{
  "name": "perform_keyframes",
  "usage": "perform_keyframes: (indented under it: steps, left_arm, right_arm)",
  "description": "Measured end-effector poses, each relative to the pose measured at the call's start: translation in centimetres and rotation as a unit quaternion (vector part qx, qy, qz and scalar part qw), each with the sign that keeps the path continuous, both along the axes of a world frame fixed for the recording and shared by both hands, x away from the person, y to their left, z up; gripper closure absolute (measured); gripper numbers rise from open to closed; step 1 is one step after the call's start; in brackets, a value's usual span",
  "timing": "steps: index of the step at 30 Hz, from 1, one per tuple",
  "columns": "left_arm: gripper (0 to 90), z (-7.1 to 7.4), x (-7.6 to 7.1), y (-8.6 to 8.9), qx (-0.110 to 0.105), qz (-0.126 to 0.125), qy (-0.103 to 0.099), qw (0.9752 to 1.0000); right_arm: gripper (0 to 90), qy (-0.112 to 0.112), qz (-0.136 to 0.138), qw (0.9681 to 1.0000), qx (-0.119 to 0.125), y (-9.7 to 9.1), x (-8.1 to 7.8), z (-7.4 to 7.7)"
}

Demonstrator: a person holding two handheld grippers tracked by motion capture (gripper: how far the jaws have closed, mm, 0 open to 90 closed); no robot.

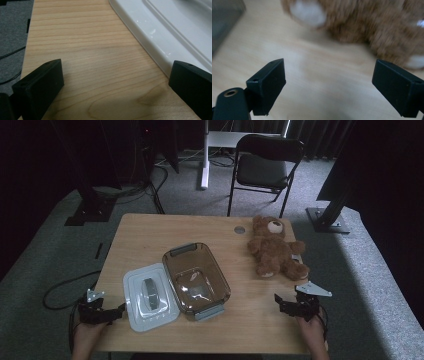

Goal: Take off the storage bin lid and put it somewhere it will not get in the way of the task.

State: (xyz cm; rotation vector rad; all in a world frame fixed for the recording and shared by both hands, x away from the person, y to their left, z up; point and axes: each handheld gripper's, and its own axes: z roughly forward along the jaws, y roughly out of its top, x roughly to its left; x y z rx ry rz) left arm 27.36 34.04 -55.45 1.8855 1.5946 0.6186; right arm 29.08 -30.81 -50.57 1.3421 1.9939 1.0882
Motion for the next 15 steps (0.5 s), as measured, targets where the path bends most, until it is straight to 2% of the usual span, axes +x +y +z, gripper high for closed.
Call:
perform_keyframes:
  steps: [3,7,9,10,11,13,15]
  left_arm:
    - [0.5,-0.2,-0.1,-0.3,0.02,0.001,-0.006,0.9998]
    - [0.5,-0.2,0.0,-0.5,0.02,0.006,-0.007,0.9998]
    - [0.5,-0.2,0.0,-0.5,0.02,0.005,-0.006,0.9998]
    - [0.5,-0.2,0.0,-0.6,0.02,0.006,-0.006,0.9998]
    - [0.5,-0.2,0.0,-0.6,0.02,0.007,-0.006,0.9998]
    - [0.5,-0.2,0.0,-0.7,0.018,0.007,-0.007,0.9998]
    - [0.5,-0.2,0.0,-0.7,0.018,0.007,-0.007,0.9998]
  right_arm:
    - [13.9,-0.008,-0.018,0.9997,-0.012,-0.1,0.8,1.1]
    - [16.3,-0.02,-0.043,0.9989,-0.002,-0.4,1.8,2.2]
    - [14.1,-0.024,-0.064,0.9977,-0.007,-0.3,2.4,2.7]
    - [12.1,-0.01,-0.071,0.9974,-0.001,-0.3,2.8,3.0]
    - [12.0,0.009,-0.073,0.9971,0.021,-0.4,3.3,3.3]
    - [10.9,0.015,-0.064,0.9971,0.038,-0.4,3.9,3.6]
    - [10.9,0.023,-0.072,0.9965,0.035,-0.2,4.8,4.0]
